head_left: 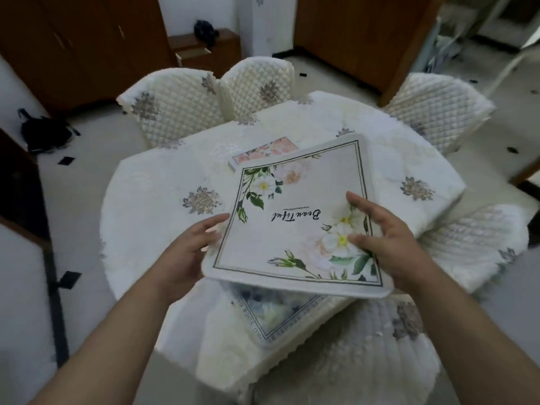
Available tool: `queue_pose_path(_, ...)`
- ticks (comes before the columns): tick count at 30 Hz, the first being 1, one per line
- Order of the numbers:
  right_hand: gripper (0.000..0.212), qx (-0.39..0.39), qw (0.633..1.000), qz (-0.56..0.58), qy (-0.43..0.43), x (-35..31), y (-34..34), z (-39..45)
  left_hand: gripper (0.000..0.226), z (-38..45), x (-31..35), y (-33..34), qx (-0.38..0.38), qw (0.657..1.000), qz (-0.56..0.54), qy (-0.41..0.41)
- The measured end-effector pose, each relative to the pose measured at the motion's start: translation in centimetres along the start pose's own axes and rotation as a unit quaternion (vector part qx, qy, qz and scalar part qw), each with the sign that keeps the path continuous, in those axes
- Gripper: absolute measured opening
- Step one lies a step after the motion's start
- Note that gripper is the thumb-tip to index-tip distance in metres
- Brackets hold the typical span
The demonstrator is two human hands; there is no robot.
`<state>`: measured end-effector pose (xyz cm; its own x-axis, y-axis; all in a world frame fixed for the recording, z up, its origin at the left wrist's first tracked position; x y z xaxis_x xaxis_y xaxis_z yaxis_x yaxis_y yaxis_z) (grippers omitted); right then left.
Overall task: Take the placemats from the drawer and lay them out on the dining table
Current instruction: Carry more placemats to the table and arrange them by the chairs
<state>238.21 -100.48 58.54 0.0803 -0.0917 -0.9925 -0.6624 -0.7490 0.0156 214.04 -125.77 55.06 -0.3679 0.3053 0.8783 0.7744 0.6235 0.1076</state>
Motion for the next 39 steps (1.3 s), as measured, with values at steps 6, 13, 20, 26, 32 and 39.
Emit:
queue_pose_path(6, 0.065, -0.046, 0.996, -0.07, -0.006, -1.8, 3.8, -6.0, 0.042, -8.0, 0.1, -0.8, 0.058, 0.979, 0.178, 0.081)
queue_pose_path(13, 0.07, -0.138, 0.948, -0.285, -0.032, -0.4, 10.4, -7.4, 0.051, -15.3, -3.7, -2.1, 0.233, 0.937, 0.239, 0.1)
queue_pose_path(20, 0.069, -0.217, 0.936, -0.272, -0.048, -0.1, 19.3, -8.2, 0.052, -22.3, -6.2, -7.5, 0.339, 0.916, 0.208, 0.056)
queue_pose_path(26, 0.068, -0.239, 0.925, -0.289, -0.065, -1.0, 27.6, -6.0, 0.053, -24.4, -6.4, -14.2, 0.384, 0.901, 0.188, 0.067)
queue_pose_path(32, 0.068, -0.23, 0.927, -0.29, -0.062, -0.8, 38.0, -2.5, 0.052, -23.8, -5.0, -24.6, 0.395, 0.897, 0.177, 0.084)
queue_pose_path(39, 0.067, -0.193, 0.938, -0.283, -0.047, -1.7, 51.1, 2.2, 0.051, -21.1, -1.3, -39.5, 0.364, 0.902, 0.213, 0.095)
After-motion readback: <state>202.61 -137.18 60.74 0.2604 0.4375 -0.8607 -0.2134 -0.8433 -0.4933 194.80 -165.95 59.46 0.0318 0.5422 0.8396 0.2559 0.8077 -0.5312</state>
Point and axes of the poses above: each hand's wrist, its own z-axis towards the middle knuckle, its own y-axis out of the palm, x = y × z, the point moved 1 cm from there along z, towards the middle knuckle, and after that the axes turned 13 degrees about z, right-handed, at the moved point
